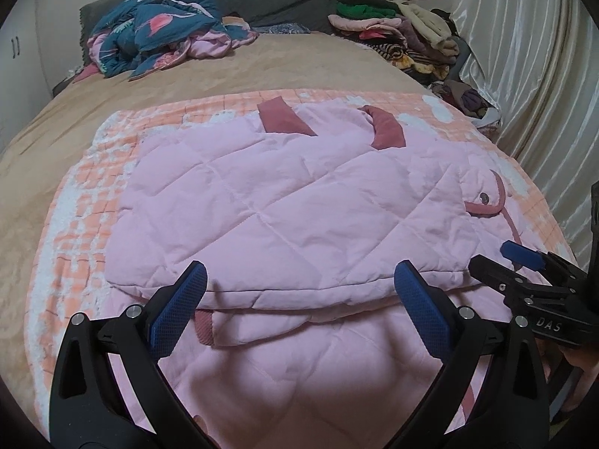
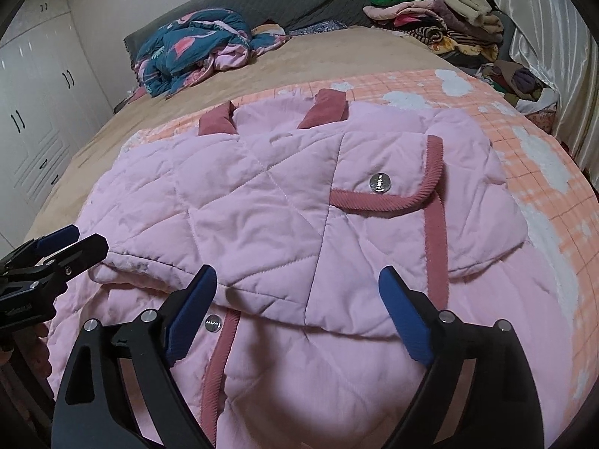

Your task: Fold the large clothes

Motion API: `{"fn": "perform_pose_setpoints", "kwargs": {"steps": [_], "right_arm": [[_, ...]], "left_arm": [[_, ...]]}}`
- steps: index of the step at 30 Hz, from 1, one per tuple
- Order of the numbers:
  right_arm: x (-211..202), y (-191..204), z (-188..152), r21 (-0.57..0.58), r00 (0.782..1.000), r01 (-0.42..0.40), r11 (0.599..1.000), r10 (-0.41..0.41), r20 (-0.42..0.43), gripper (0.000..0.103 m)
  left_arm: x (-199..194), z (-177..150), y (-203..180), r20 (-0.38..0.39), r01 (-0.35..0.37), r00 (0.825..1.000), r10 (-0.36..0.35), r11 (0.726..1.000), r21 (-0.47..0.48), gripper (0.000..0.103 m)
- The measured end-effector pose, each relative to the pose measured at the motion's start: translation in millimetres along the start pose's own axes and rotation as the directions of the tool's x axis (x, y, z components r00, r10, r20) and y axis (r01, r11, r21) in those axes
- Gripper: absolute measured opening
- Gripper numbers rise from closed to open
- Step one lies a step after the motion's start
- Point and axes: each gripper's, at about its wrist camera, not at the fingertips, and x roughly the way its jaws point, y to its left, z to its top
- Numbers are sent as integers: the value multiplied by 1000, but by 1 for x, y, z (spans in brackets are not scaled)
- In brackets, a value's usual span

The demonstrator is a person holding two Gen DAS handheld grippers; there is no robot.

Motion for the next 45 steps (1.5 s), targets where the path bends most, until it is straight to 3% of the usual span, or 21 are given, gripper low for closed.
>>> {"fn": "perform_pose_setpoints", "kwargs": {"steps": [16, 24, 27, 45], "right_arm": [[-30, -7, -5, 42, 999, -9, 999, 8, 42, 92], [-50, 1, -7, 0, 996, 38, 999, -38, 82, 92], [-59, 4, -7, -8, 995, 32, 999, -31, 99, 98], [-120, 30, 0, -46, 976, -8, 999, 18, 218, 99]], "left_arm": [[-20, -4, 0, 24, -10, 1000, 9, 1000, 3, 94], [-27, -5, -3, 35, -14, 999, 14, 1000, 13, 94], [-33, -6, -4, 44, -14, 999, 13, 1000, 13, 94], [-78, -2, -6, 145, -14, 989, 12, 1000, 16, 94]]}}
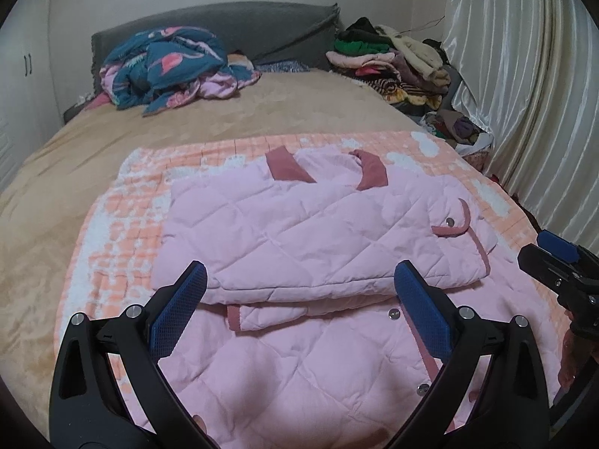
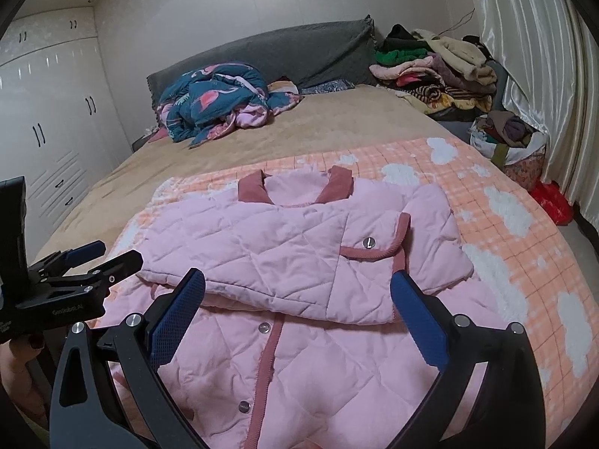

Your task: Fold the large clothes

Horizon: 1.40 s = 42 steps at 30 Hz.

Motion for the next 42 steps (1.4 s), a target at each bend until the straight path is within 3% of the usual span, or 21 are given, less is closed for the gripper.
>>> {"fn": "perform_pose_setpoints", "kwargs": {"steps": [24, 42], "right_arm": [[-72, 9, 4, -30, 996, 2, 1000, 1, 85, 99], [-129, 17, 5, -60, 991, -4, 998, 13, 137, 99]], "left_arm": [[-82, -12, -7, 96, 46, 994, -46, 999, 1, 94], [-130, -23, -19, 134, 5, 991, -8, 1000, 21, 94]]}}
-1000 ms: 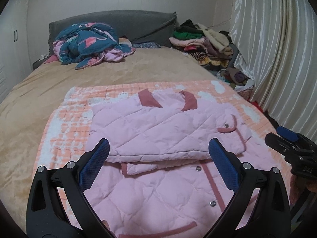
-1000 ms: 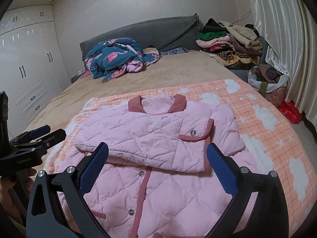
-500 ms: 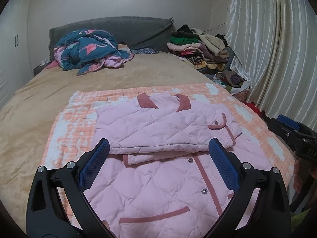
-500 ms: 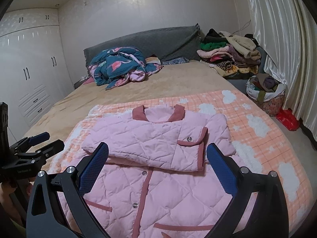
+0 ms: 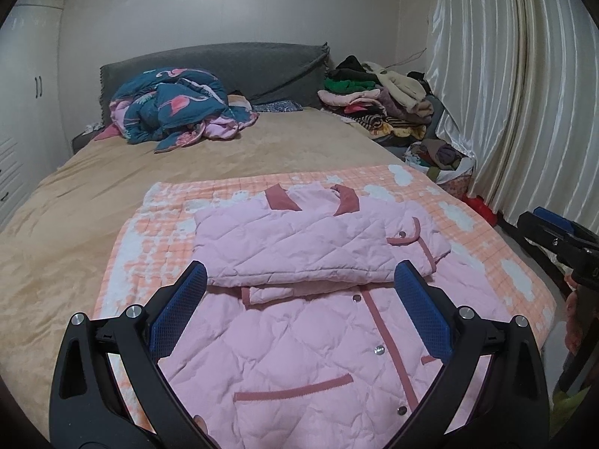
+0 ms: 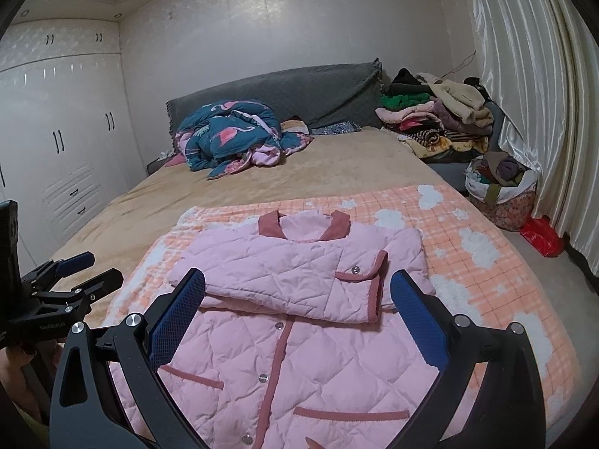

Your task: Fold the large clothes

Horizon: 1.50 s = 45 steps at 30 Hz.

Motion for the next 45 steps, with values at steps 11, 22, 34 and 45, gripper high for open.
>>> {"fn": "perform_pose_setpoints", "kwargs": {"steps": [11, 22, 34, 45], "right_arm": [[-25, -3, -8, -8, 1000, 0, 1000, 0, -2, 99], [-41, -17, -18, 6, 1000, 4, 1000, -4, -1, 99], [-55, -36, -35, 9, 999, 31, 999, -31, -20, 99], [-61, -51, -63, -1, 996, 55, 998, -55, -66, 99]], "left_arm": [[-16, -17, -10, -12, -14, 1000, 15, 999, 30, 94], [-22, -34, -26, -36, -15, 999, 17, 998, 53, 94], [-28, -51, -32, -52, -31, 998, 34, 997, 64, 94], [-26, -72, -26, -95, -54, 994, 60, 997, 60, 94]]}}
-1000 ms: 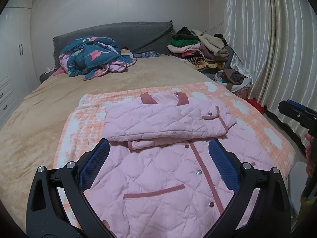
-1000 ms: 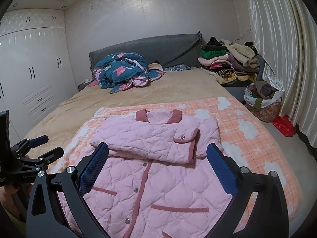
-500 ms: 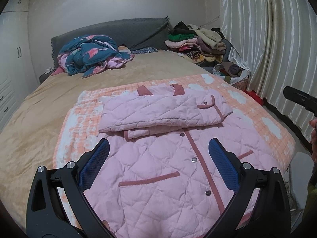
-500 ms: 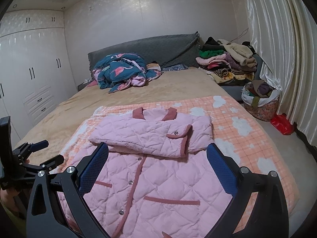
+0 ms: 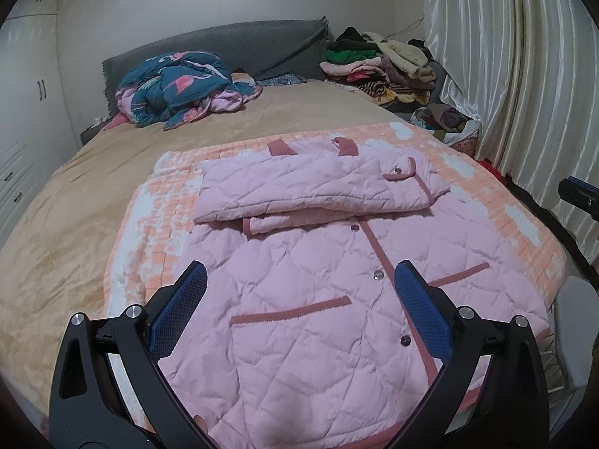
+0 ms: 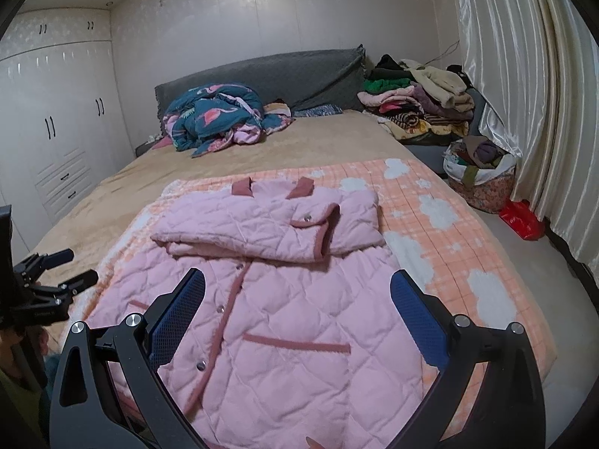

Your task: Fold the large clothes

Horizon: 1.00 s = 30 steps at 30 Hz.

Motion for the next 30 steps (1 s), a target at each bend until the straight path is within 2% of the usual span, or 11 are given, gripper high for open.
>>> {"fn": "perform_pose_setpoints", "kwargs": {"steps": [10, 21, 30], "right_arm": [[2, -11, -24, -11, 999, 22, 1000, -22, -49, 99], [7, -25, -51, 1, 994, 32, 999, -32, -101, 99], [11, -40, -70, 21, 989, 54, 998, -51, -137, 99]], "left_arm": [[-1, -30, 10, -58, -15, 998, 13, 999, -38, 94], [3, -54, 16, -103, -63, 993, 59, 998, -31, 94], [13, -68, 19, -153, -74, 986, 68, 997, -34, 94]]}}
